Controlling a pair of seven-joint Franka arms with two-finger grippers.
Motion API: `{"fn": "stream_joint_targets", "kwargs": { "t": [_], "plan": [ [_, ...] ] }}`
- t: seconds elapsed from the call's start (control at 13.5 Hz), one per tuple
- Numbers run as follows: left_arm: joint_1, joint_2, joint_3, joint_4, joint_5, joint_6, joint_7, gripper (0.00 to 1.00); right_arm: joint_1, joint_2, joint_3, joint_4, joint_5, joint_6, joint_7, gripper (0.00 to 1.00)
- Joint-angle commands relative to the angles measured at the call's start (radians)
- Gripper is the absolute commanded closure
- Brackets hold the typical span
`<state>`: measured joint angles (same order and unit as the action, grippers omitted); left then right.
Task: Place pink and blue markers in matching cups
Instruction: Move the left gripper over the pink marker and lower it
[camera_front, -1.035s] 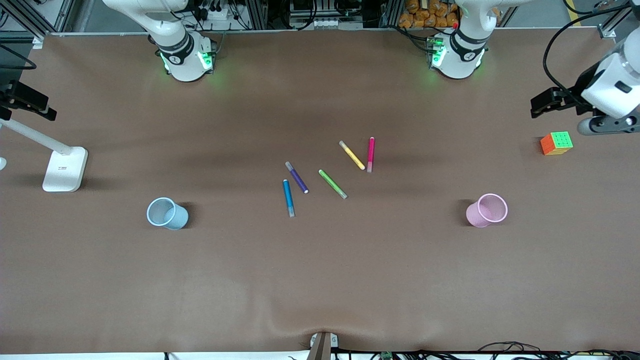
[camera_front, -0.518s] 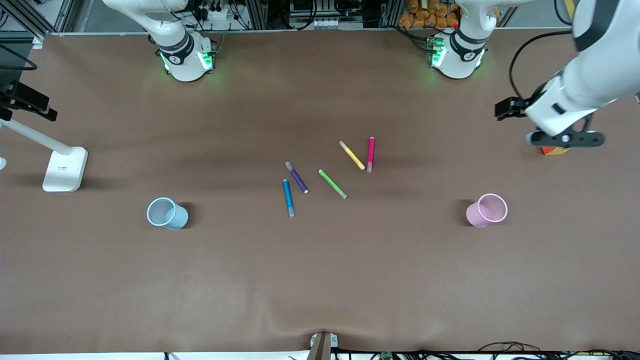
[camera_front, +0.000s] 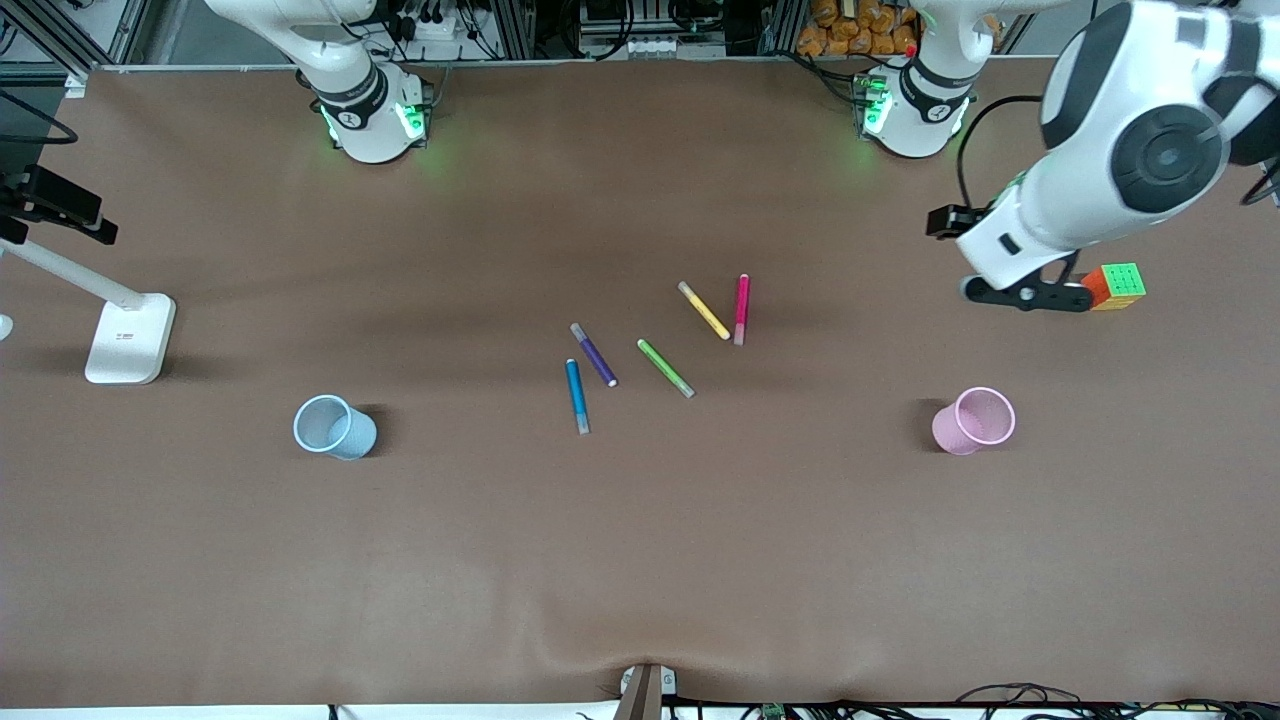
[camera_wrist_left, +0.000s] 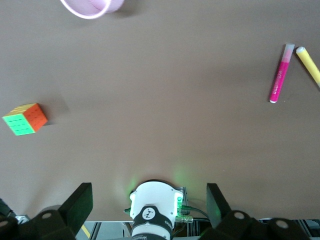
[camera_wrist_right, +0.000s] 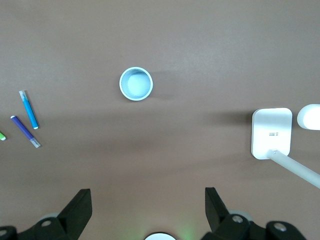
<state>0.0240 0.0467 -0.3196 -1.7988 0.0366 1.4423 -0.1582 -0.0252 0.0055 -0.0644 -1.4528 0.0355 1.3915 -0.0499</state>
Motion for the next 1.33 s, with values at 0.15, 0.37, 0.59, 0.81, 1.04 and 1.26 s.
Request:
{"fn": "stream_joint_targets", "kwargs": {
  "t": [0.15, 0.37, 0.59, 0.81, 1.04, 1.26],
  "plan": [
    [-0.007, 0.067, -0.048, -0.045, -0.032, 0.046, -0.080, 0.00, 0.007, 0.004, 0.000, 0.011, -0.011, -0.006, 0.015, 0.00],
    [-0.030, 0.111, -0.087, -0.066, -0.032, 0.078, -0.124, 0.00, 0.005, 0.004, 0.000, 0.011, -0.012, -0.009, 0.016, 0.00],
    [-0.096, 0.186, -0.088, -0.068, -0.032, 0.147, -0.208, 0.00, -0.006, 0.004, -0.003, 0.008, -0.011, -0.014, 0.015, 0.00],
    [-0.189, 0.255, -0.088, -0.097, -0.032, 0.274, -0.344, 0.00, 0.002, 0.004, -0.002, 0.009, -0.012, -0.011, 0.016, 0.00],
    [-0.240, 0.332, -0.087, -0.100, -0.023, 0.397, -0.423, 0.02, 0.004, 0.005, -0.002, 0.009, -0.011, -0.012, 0.016, 0.00],
    [-0.271, 0.402, -0.085, -0.096, -0.014, 0.480, -0.498, 0.06, 0.007, 0.005, -0.002, 0.009, -0.009, -0.012, 0.016, 0.00]
  ]
}}
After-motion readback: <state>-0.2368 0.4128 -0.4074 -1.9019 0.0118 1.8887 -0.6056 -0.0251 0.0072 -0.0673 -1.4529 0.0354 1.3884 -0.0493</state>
